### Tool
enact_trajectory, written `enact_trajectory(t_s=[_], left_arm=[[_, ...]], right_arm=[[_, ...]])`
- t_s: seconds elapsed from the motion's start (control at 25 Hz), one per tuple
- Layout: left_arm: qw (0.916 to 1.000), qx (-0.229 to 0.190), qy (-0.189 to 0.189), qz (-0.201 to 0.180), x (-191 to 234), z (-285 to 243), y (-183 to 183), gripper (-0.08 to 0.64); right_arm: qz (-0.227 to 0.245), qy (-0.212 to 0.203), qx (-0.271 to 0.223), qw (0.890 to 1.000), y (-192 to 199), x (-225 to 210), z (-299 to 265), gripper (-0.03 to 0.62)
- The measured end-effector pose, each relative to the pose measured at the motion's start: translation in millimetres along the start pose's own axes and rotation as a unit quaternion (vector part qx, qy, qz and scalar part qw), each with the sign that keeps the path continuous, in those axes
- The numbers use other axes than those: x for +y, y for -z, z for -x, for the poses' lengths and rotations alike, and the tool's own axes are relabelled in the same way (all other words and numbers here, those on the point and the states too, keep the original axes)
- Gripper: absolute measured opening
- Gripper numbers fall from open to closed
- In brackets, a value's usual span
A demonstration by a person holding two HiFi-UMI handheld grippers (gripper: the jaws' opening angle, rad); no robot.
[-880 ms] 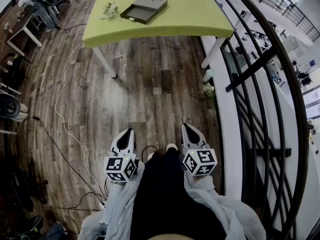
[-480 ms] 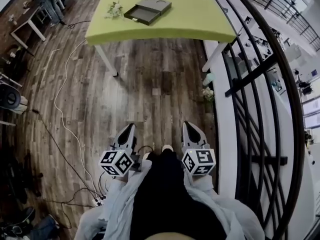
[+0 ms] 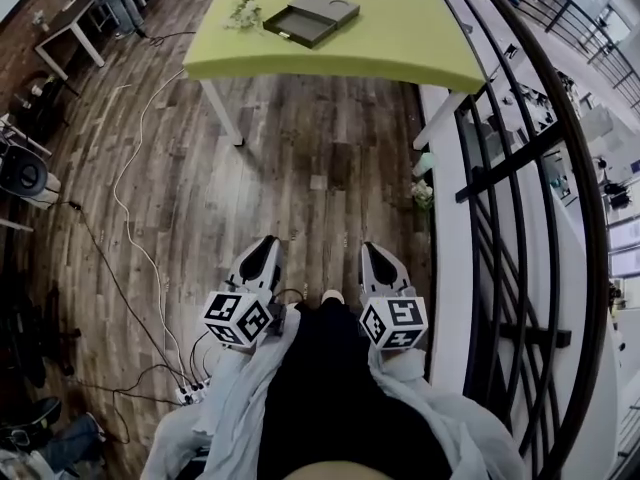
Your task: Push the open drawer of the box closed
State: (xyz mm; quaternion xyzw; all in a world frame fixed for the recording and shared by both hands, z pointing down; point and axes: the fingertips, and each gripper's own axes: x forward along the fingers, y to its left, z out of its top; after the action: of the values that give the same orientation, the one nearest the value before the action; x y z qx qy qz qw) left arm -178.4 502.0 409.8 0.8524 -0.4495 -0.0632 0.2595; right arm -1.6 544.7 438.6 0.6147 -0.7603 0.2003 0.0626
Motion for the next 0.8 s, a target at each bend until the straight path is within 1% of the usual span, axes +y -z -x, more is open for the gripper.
enact_trajectory(t_s=[0.08, 0.16, 0.2, 0.32, 0.48, 0.72, 0.8], left_arm=[[0.9997, 0.004, -0.002, -0.023, -4.4, -5.6, 0.8, 0.056], [0.9992, 0.006, -0.003, -0.041, -9.0, -12.5, 2.5, 0.119], [0.9990, 0.007, -0.003, -0.045, -11.0, -16.1, 3.8, 0.125], [0.9990, 0.002, -0.009, -0.044, -14.5, -25.7, 7.5, 0.135], [0.9988, -0.006, -0.027, -0.040, -15.7, -37.8, 13.9, 0.135], [0.9976, 0.004, -0.051, -0.046, -18.2, -37.3, 30.7, 0.135], [0.9974, 0.007, -0.059, -0.042, -16.6, -35.4, 34.4, 0.134]], right_arm=[[0.003, -0.005, -0.001, 1.000, -2.4, -4.7, -2.7, 0.006], [0.004, -0.010, -0.003, 1.000, -5.0, -10.8, -6.3, 0.006], [0.004, -0.013, -0.003, 1.000, -6.0, -14.4, -8.5, 0.006], [0.009, -0.020, -0.004, 1.000, -9.6, -25.0, -14.0, 0.006], [0.017, -0.030, -0.002, 0.999, -12.1, -40.6, -20.4, 0.006], [0.011, -0.037, 0.013, 0.999, -0.1, -52.6, -18.2, 0.006], [0.009, -0.039, 0.019, 0.999, 2.5, -55.0, -18.5, 0.006]])
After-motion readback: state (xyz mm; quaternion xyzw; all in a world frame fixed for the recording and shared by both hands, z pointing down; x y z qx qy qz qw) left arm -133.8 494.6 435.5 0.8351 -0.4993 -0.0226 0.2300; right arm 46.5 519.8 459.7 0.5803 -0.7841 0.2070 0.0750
